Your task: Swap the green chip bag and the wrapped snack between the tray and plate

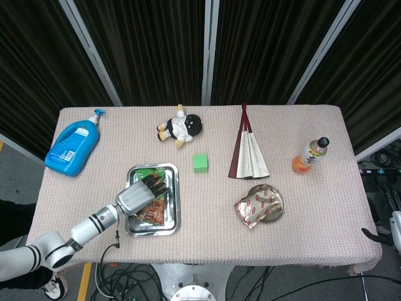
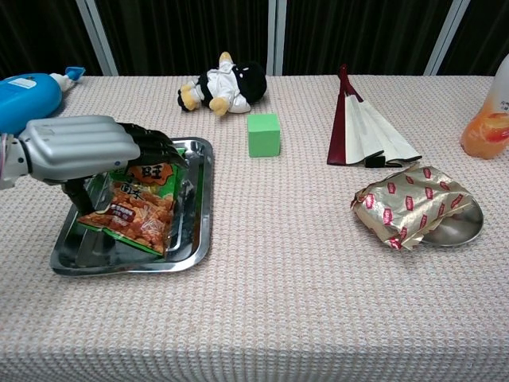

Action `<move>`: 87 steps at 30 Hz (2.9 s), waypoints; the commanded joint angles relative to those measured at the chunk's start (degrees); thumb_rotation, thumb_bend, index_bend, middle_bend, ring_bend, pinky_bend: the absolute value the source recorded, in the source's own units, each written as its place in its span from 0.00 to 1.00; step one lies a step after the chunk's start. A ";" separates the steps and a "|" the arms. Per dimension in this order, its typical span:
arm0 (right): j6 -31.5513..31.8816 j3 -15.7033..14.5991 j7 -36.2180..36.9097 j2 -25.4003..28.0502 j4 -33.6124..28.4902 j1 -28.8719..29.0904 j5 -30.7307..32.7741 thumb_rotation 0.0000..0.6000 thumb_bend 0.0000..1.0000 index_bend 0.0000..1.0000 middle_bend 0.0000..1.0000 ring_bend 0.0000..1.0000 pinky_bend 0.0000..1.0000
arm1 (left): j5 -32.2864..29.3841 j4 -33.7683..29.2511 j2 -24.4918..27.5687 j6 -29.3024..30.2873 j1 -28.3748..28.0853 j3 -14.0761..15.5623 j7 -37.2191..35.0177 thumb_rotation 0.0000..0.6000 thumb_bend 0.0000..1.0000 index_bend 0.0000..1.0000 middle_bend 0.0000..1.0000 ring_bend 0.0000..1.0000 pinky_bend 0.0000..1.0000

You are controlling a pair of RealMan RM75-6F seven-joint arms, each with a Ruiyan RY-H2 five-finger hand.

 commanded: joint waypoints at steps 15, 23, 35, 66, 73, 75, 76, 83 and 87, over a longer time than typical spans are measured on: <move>-0.70 -0.08 0.21 0.04 0.21 0.00 0.30 1.00 0.00 0.00 0.00 0.00 0.00 | 0.44 5.41 -3.43 3.08 -1.67 1.71 -2.54 1.00 0.35 0.42 0.40 0.33 0.48; -0.71 0.04 0.10 0.19 0.13 -0.06 0.53 1.00 0.00 0.00 0.00 0.00 0.00 | 3.45 7.10 -4.50 9.76 -1.78 2.04 -5.27 1.00 0.39 0.51 0.49 0.41 0.56; -0.09 0.43 1.14 -0.17 0.94 -0.52 1.02 1.00 0.00 0.00 0.00 0.00 0.00 | 2.24 1.75 -6.15 8.05 -8.18 -3.05 -6.65 1.00 0.39 0.50 0.48 0.41 0.55; 1.11 1.68 4.93 0.07 3.06 -1.86 2.22 1.00 0.00 0.00 0.00 0.00 0.00 | -0.64 27.99 -25.47 4.01 -20.48 -4.49 -19.50 1.00 0.43 0.50 0.48 0.41 0.54; 1.04 1.73 4.64 0.34 2.68 -2.08 2.48 1.00 0.00 0.00 0.00 0.00 0.00 | -1.19 36.48 -28.69 3.69 -22.14 -4.09 -22.64 1.00 0.43 0.49 0.47 0.40 0.54; 0.84 1.73 4.49 0.33 2.61 -2.03 2.53 1.00 0.00 0.00 0.00 0.00 0.00 | -1.24 38.25 -29.09 3.44 -22.38 -3.61 -23.47 1.00 0.43 0.47 0.46 0.39 0.52; 0.72 1.73 4.46 0.31 2.61 -1.99 2.56 1.00 0.00 0.00 0.00 0.00 0.00 | -1.11 38.75 -29.07 3.46 -22.44 -3.28 -23.79 1.00 0.41 0.45 0.43 0.37 0.50; 0.40 1.78 4.31 0.06 2.73 -1.79 2.47 1.00 0.00 0.00 0.00 0.00 0.00 | 0.05 39.60 -28.28 5.89 -21.79 -0.83 -25.88 1.00 0.24 0.10 0.17 0.13 0.31; 0.63 1.88 4.19 0.26 2.44 -1.86 2.41 1.00 0.01 0.00 0.00 0.00 0.00 | -0.03 38.99 -27.53 6.69 -21.35 -0.25 -25.32 1.00 0.22 0.05 0.11 0.08 0.25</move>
